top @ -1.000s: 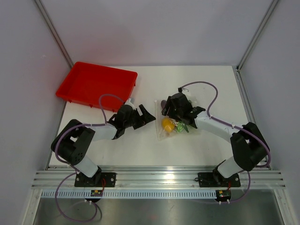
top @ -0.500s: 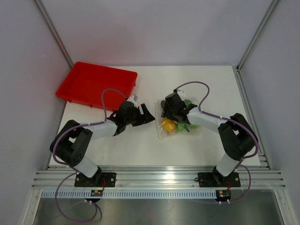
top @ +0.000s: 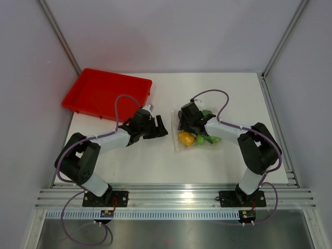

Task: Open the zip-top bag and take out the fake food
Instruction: Move the zipper food storage bag to the center of the board, then adjust the zipper food storage bag at the center of the board.

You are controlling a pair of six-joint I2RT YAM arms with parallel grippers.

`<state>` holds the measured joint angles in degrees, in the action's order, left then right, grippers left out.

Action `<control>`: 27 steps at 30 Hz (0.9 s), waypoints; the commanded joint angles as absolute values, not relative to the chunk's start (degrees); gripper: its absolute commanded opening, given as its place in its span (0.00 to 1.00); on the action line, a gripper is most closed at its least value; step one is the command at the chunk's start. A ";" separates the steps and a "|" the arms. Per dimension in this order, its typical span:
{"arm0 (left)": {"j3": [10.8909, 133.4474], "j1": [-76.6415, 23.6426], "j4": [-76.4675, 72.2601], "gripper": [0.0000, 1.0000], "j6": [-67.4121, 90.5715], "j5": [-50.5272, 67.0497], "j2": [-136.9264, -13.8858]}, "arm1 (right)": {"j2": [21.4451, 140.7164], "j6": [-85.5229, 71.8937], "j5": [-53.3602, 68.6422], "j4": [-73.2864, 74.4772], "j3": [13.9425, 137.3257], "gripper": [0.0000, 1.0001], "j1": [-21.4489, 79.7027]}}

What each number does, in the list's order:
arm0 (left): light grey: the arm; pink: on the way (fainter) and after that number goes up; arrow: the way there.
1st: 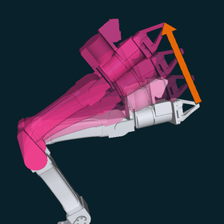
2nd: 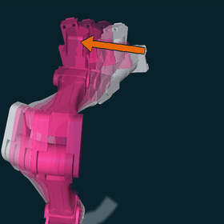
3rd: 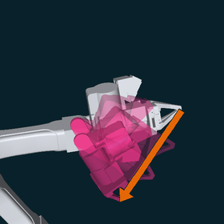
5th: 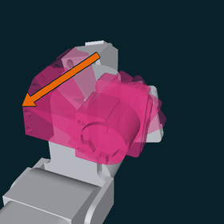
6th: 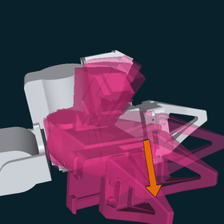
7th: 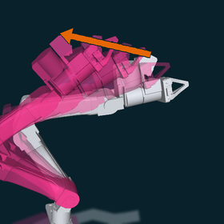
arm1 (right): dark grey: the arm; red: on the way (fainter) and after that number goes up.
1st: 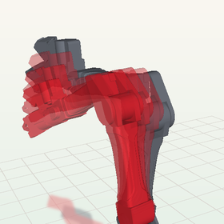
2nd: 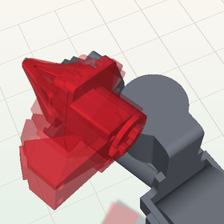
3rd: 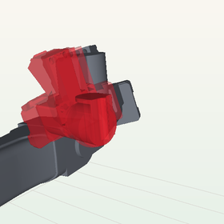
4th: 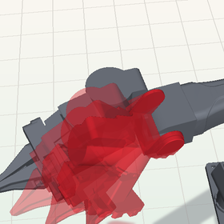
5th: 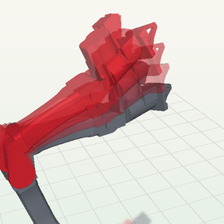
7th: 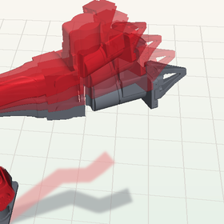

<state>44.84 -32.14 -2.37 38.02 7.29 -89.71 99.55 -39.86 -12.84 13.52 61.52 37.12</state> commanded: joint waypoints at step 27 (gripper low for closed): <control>51.24 -36.47 -15.54 0.73 41.31 16.88 -103.98 | 96.77 -41.04 -10.46 9.49 60.03 0.60 37.62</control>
